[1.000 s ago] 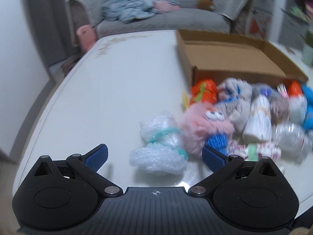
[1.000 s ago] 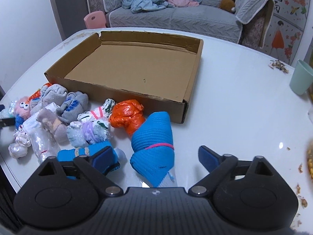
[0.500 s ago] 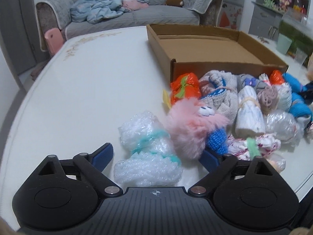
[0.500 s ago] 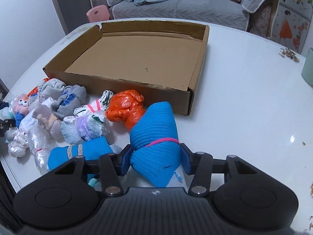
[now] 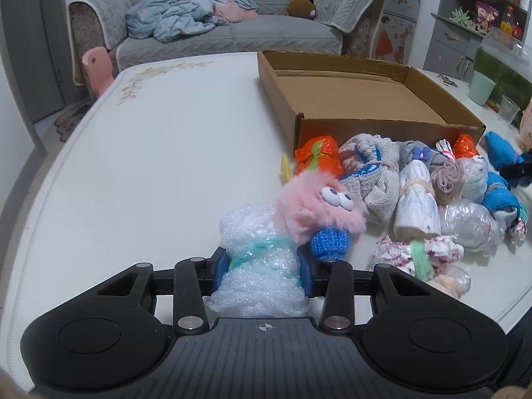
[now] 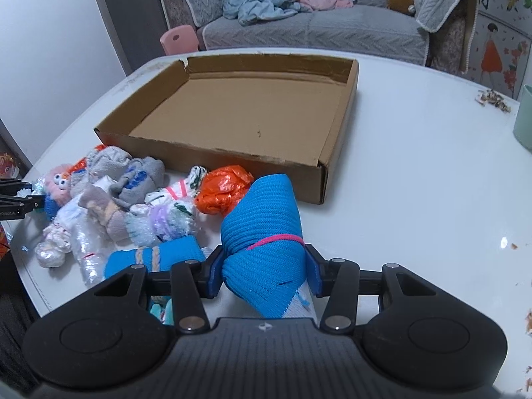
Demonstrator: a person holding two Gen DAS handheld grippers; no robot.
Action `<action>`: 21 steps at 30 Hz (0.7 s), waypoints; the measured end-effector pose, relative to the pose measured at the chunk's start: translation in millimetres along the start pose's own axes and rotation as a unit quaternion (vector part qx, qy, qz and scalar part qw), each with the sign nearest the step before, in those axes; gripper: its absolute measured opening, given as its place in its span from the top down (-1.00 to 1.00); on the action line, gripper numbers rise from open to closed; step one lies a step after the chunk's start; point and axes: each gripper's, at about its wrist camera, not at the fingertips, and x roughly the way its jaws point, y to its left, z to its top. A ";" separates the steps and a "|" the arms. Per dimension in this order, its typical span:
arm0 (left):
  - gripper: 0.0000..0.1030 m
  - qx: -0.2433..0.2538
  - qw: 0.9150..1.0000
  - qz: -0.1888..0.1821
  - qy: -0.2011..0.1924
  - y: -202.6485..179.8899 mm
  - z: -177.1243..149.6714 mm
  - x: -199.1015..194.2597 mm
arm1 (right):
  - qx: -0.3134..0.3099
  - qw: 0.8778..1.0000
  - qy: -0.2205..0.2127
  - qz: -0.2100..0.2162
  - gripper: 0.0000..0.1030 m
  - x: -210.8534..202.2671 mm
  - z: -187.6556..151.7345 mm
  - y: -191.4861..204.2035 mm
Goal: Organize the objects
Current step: 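Grasp the bubble-wrap bundle with the left tool while the right tool grasps the blue sock bundle, then lift both held bundles and carry them over the cardboard box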
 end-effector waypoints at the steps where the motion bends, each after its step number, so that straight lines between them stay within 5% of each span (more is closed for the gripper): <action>1: 0.08 0.003 1.000 -0.001 -0.001 0.1 0.2 -3.7 | -0.002 1.000 -0.002 -0.001 0.14 -2.9 1.1 -0.6; 12: 0.07 -0.010 0.999 0.024 -0.043 10.9 20.5 -40.0 | -0.010 0.999 -0.033 -0.014 0.14 -21.9 14.4 -9.1; 21: 0.07 -0.045 0.993 0.045 -0.099 1.4 103.2 -53.7 | -0.030 0.995 -0.094 -0.023 0.14 -44.6 66.7 -4.2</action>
